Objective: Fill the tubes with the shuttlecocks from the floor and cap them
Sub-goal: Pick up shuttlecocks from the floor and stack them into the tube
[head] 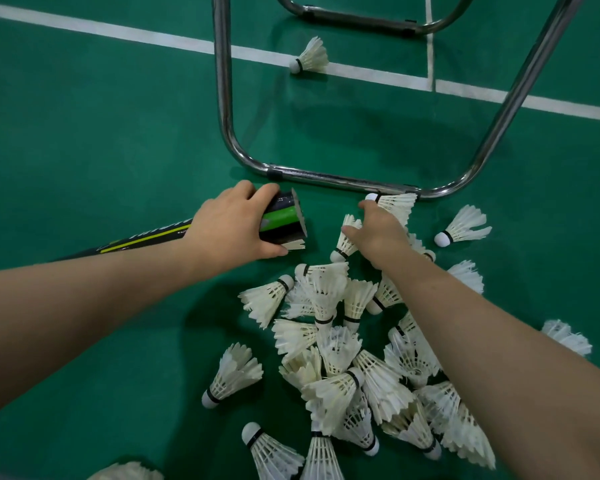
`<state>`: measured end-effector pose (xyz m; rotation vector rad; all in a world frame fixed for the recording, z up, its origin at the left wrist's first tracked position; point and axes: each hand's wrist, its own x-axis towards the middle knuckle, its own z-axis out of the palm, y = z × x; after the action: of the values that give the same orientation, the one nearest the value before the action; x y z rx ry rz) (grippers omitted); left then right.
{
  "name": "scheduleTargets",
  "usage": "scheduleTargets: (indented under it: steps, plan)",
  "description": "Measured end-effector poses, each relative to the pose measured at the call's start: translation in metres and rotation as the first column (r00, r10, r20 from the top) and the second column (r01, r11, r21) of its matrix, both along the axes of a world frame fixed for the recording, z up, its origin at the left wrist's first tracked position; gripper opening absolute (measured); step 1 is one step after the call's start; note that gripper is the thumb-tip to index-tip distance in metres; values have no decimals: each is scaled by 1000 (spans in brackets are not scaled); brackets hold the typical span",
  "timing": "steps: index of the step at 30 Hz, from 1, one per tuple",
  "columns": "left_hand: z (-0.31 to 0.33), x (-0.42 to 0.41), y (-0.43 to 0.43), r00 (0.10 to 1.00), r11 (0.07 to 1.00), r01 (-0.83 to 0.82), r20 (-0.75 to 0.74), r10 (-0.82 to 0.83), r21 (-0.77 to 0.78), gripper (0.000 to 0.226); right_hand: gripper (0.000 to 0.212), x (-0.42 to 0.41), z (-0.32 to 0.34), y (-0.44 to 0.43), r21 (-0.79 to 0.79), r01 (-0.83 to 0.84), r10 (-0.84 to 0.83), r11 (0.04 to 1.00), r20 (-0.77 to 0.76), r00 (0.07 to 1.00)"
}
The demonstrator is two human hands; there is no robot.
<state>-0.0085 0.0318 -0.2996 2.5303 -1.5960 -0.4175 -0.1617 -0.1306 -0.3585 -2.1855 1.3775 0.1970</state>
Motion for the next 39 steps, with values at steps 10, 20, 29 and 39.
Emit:
scheduleTargets:
  steps: [10, 20, 29, 39]
  plan:
    - [-8, 13, 8, 999, 999, -42, 14, 42, 2, 84, 20, 7, 39, 20, 163, 243, -289, 956, 648, 705]
    - [-7, 6, 11, 998, 998, -49, 23, 50, -27, 82, 29, 26, 51, 81, 294, -93, -132, 951, 659, 740]
    - [2, 1, 18, 1000, 997, -20, -12, 19, -71, 84, 44, 44, 66, 78, 638, -368, -102, 676, 575, 812]
    - [9, 30, 25, 997, 990, -74, 1, 75, -121, 83, 35, 68, 66, 71, 576, -43, -422, 816, 645, 637]
